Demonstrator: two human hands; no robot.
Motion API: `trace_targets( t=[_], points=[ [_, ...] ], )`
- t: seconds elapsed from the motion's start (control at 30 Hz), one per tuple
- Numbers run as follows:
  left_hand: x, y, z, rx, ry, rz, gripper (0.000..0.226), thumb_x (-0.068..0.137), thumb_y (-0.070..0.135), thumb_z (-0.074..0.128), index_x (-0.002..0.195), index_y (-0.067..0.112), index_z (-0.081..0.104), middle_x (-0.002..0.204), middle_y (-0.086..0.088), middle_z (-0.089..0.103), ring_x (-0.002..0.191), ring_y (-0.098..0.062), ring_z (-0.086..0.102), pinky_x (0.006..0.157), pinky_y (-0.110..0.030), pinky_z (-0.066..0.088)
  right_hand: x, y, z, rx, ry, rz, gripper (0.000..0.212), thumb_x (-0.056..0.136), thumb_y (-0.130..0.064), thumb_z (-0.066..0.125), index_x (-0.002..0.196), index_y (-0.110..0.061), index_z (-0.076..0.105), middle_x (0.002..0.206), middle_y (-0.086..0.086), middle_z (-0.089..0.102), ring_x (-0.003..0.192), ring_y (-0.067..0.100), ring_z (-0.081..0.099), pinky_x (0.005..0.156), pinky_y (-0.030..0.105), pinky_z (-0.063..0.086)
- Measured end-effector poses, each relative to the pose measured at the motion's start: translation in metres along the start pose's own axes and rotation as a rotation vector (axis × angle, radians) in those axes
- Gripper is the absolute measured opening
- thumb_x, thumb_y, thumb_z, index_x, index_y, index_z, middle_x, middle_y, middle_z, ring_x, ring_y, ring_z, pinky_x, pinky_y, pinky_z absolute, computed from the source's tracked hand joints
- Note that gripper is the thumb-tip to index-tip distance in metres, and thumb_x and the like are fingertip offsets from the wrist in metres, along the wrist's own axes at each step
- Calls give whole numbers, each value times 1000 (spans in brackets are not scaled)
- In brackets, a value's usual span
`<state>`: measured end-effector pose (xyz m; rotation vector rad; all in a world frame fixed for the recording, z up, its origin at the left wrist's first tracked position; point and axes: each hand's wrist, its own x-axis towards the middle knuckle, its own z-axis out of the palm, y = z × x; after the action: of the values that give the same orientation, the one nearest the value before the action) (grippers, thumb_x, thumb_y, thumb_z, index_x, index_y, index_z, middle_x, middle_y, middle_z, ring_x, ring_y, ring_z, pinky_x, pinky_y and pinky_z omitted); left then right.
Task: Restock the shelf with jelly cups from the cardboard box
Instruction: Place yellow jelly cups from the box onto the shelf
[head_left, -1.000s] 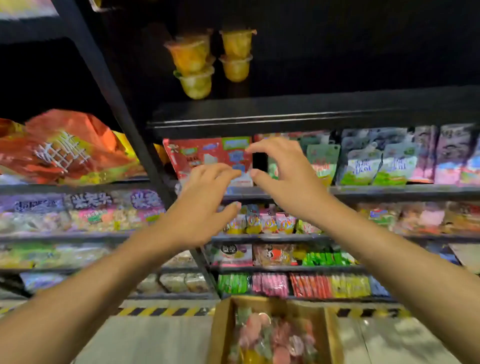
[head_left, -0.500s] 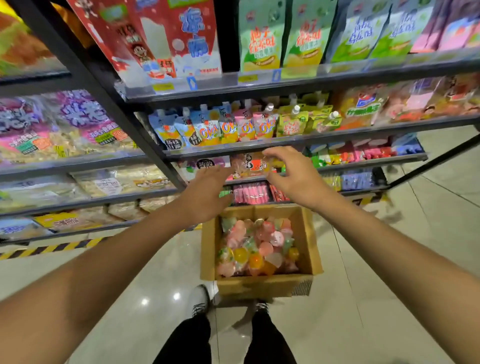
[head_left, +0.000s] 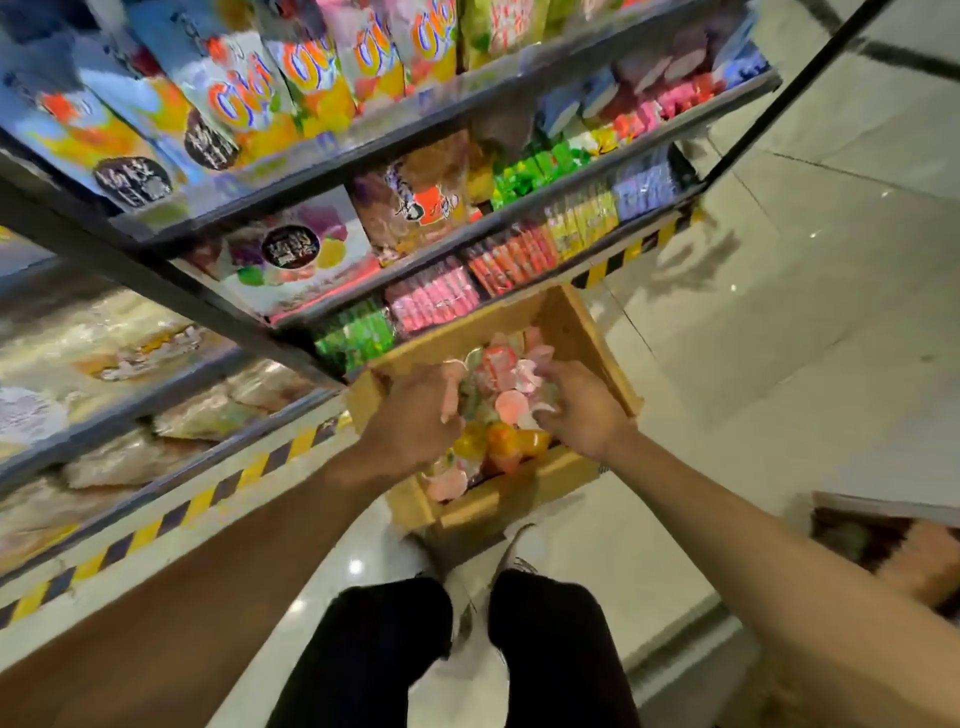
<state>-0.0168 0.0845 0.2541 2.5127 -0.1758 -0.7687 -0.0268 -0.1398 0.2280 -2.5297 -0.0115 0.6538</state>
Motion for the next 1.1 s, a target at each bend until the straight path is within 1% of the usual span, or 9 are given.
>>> trace_targets(
  t=[0.17,0.27,0.4,0.47,0.57,0.7,0.83,1.0,1.1],
  points=[
    [62,-56,102,38,-155,30,45,85,43,47,121,16,53,115,-11,56,112,-40,54,90,-50,49,50,78,107,-71,-98,112,62,78,-31,73,136,-21,53,126,10,62,115,29,59,91,44,54],
    [101,-94,164,127,-191,27,65,87,26,61,147,14,36,138,-14,46,129,-37,44,101,-49,43,89,120,157,-159,-163,110,68,80,-32,72,142,-24,44,134,10,56,120,31,57,90,47,53],
    [151,-143,237,252,-258,74,88,73,44,57,152,24,25,143,-12,37,131,-40,41,108,-58,34,146,162,210,-327,-363,15,85,85,-33,75,153,-27,26,142,15,45,124,37,53,95,43,49],
    [174,-165,268,341,-294,103,90,79,44,64,154,23,18,152,-11,28,135,-39,38,111,-58,31,168,174,232,-442,-447,-35,88,86,-37,74,154,-34,18,146,13,37,127,38,49,97,46,48],
    [200,-185,301,447,-271,194,86,82,35,73,151,20,23,157,-9,19,135,-35,39,107,-52,38,195,190,260,-517,-517,-98,88,85,-35,76,152,-34,18,146,11,31,126,38,48,97,44,48],
    [216,-200,328,516,-245,268,85,80,39,77,146,18,27,158,-12,14,135,-36,38,103,-46,39,215,201,291,-626,-547,-132,93,84,-36,78,153,-24,16,141,14,32,118,40,53,86,41,47],
    [220,-212,345,495,-180,280,86,82,38,76,147,17,23,149,-13,22,130,-35,40,97,-43,40,221,203,312,-639,-604,-95,95,80,-32,81,151,-22,20,139,15,31,116,41,52,90,47,51],
    [227,-225,357,417,-91,309,80,80,35,76,144,16,33,144,-13,27,121,-33,45,89,-40,39,216,207,325,-724,-491,-150,90,81,-31,79,148,-20,20,135,15,36,110,41,55,72,42,46],
    [225,-230,360,319,-54,381,74,75,27,81,137,9,44,133,-18,41,110,-38,52,83,-45,45,216,212,330,-663,-442,-179,82,82,-32,77,144,-15,26,128,15,43,98,38,62,69,40,50]
  ],
)
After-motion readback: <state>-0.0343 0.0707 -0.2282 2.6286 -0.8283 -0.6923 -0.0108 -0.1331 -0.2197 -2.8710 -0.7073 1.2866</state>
